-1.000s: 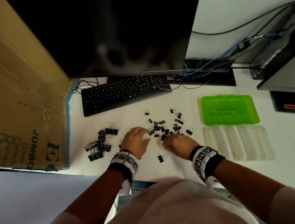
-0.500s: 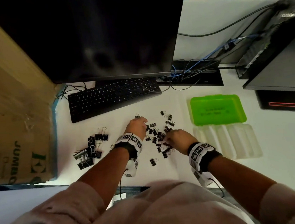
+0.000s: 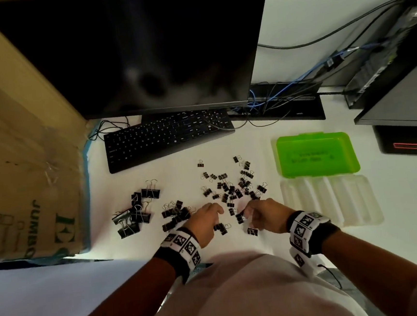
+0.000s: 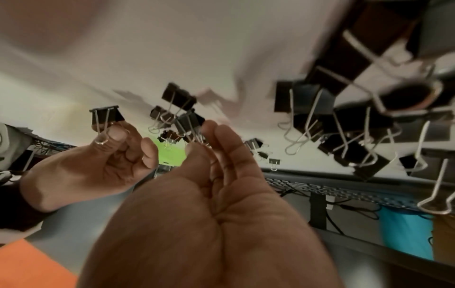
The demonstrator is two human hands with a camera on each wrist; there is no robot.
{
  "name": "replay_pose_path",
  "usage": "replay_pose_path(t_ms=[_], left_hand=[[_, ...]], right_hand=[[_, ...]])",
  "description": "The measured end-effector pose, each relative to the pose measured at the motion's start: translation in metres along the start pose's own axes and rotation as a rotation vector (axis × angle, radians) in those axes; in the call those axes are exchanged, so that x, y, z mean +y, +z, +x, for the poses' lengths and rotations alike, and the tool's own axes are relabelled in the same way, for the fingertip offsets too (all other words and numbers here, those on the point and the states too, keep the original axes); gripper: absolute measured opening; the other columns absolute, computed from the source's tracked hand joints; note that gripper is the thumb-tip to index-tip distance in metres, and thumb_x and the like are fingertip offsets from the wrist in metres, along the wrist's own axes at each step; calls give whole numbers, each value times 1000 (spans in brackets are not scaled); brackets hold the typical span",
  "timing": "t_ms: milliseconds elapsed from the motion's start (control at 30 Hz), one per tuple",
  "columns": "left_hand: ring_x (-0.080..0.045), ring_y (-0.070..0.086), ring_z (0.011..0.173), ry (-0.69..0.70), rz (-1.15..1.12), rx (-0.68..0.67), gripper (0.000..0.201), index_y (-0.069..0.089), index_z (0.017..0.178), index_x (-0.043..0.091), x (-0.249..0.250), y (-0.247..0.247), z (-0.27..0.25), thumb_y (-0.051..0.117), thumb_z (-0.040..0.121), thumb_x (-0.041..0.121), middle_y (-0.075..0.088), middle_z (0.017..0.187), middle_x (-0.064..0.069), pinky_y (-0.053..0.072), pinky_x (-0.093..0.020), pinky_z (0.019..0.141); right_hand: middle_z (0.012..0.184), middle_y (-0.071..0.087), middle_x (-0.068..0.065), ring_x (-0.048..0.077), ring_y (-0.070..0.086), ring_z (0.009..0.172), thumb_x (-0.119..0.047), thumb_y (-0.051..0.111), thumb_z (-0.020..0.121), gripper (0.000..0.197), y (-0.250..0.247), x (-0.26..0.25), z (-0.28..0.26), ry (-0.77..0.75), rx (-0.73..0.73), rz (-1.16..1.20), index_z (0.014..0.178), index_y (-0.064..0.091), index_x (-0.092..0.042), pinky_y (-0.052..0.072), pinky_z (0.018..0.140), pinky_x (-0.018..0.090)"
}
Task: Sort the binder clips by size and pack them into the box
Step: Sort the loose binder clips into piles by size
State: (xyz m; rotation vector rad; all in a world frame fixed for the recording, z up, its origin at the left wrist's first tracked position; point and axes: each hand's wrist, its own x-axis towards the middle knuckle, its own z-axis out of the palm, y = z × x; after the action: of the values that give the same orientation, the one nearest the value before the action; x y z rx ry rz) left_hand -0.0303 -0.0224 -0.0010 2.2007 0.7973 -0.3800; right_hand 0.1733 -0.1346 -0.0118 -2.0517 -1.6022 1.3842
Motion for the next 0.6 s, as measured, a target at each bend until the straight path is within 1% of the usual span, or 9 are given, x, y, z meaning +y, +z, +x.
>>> replay_pose_path(t_ms=[67, 133, 167, 267, 333, 400, 467, 500, 600], left_hand=[[-19, 55, 90, -1, 9, 3, 54, 46, 118, 17, -5, 6, -3, 38, 76, -16, 49, 97, 3, 50, -38, 85], [-20, 56, 90, -9, 26, 18, 52, 46, 118, 17, -9, 12, -7, 39, 78, -14, 53, 102, -1, 51, -39, 83], [-20, 56, 90, -13, 31, 27, 49, 47, 119, 17, -10, 14, -8, 40, 80, -13, 54, 105, -3, 51, -38, 83], [-20, 56, 97, -29, 4, 51, 34, 48, 121, 15, -11, 21, -10, 48, 90, 1, 53, 112, -4, 49, -34, 86], [-20, 56, 101, -27, -9, 70, 29, 48, 122, 16, -10, 19, -11, 50, 93, 12, 51, 118, -3, 47, -31, 88], [-20, 55, 103, -3, -33, 143, 28, 50, 122, 16, -9, 11, -7, 48, 94, 13, 49, 122, -1, 47, -31, 91], [-16, 55, 102, 15, -59, 235, 29, 50, 122, 18, -6, 0, 2, 48, 95, 12, 45, 125, 2, 46, -26, 93], [-15, 54, 102, 22, -55, 257, 31, 50, 124, 20, -4, -4, 9, 49, 94, 13, 44, 126, 4, 44, -23, 93], [-15, 48, 114, 78, 11, 215, 36, 50, 128, 25, 5, -8, 32, 54, 93, 18, 45, 127, 2, 39, -26, 101]], right_hand=[[69, 63, -7, 6, 61, 61, -11, 64, 81, 17, 5, -7, 1, 1, -43, 41, 93, 57, -21, 46, 63, 15], [65, 57, -16, -8, 56, 54, -9, 64, 82, 13, 9, -15, 4, -30, -63, 6, 87, 58, -19, 42, 58, 9], [65, 56, -18, -10, 54, 54, -9, 64, 82, 11, 12, -18, 6, -48, -68, -38, 84, 60, -19, 39, 57, 7], [67, 54, -20, -9, 50, 62, -9, 61, 81, 14, 19, -25, 12, -92, -76, -102, 79, 60, -23, 36, 61, 5], [67, 54, -21, -8, 50, 62, -9, 60, 82, 12, 17, -27, 12, -114, -57, -116, 79, 62, -21, 35, 63, 4], [74, 63, -15, 2, 56, 67, -13, 58, 85, 7, 10, -28, 11, -129, 45, -161, 84, 62, -19, 42, 68, 14], [90, 69, -2, 16, 63, 81, -20, 58, 88, 4, 0, -25, 11, -90, 185, -191, 91, 60, -19, 48, 74, 26], [97, 68, 2, 22, 63, 86, -25, 59, 88, 10, -4, -25, 11, -59, 227, -202, 95, 59, -18, 48, 76, 29], [104, 64, 9, 29, 62, 93, -35, 60, 88, 25, -3, -29, 15, 6, 163, -312, 99, 63, -13, 49, 79, 34]])
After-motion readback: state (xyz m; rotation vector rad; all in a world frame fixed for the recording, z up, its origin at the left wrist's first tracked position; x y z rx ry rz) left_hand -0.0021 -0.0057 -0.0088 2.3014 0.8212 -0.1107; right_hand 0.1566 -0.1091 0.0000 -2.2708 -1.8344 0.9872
